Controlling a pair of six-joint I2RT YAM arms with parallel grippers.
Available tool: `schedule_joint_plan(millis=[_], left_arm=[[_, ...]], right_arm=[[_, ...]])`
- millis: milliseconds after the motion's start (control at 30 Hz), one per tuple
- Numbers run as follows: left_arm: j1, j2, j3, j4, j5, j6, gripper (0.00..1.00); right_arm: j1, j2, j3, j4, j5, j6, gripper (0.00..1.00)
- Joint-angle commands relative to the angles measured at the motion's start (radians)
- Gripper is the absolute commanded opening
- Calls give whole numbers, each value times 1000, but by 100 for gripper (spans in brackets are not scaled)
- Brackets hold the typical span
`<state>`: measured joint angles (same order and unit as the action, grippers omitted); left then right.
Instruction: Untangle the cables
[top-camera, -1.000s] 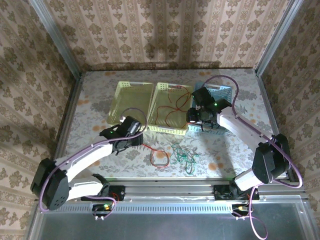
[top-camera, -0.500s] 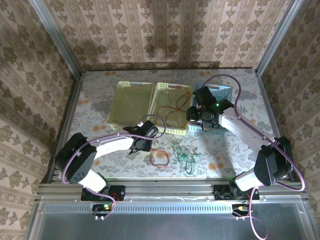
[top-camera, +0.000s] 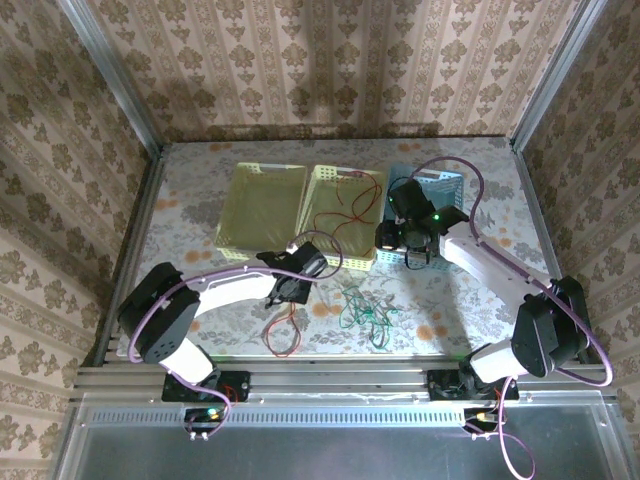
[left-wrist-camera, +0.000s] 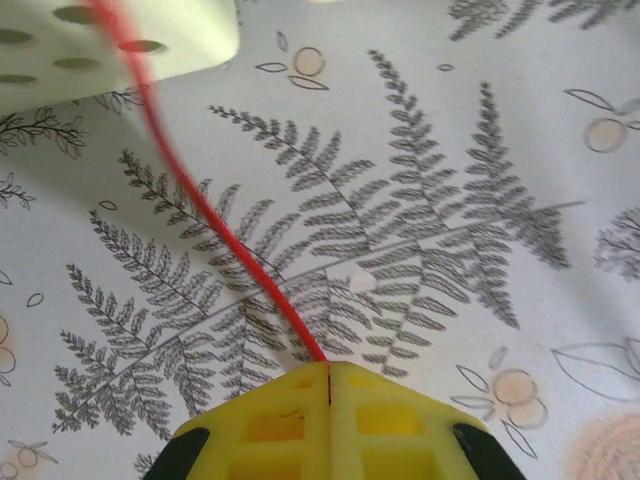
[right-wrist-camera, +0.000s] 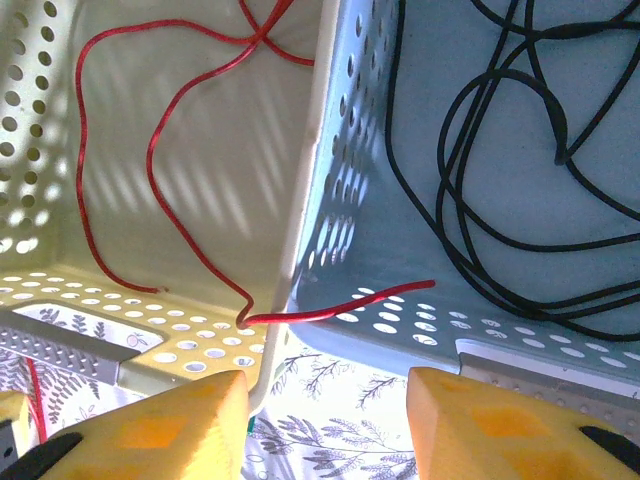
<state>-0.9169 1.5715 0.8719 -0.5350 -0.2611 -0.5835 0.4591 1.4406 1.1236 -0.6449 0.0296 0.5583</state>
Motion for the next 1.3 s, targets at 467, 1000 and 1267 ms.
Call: schedule_joint_plan(millis=[467, 1000, 1267], left_arm=[[-91, -273, 629, -405, -182, 158, 0], [157, 157, 1054, -122, 102, 420, 0], [177, 389, 1024, -89, 169, 313, 0]], right_arm=[[0, -32, 4, 15, 18, 5, 47], [-26, -132, 10, -54, 114, -39, 47], [-34, -196, -25, -82, 132, -51, 47]])
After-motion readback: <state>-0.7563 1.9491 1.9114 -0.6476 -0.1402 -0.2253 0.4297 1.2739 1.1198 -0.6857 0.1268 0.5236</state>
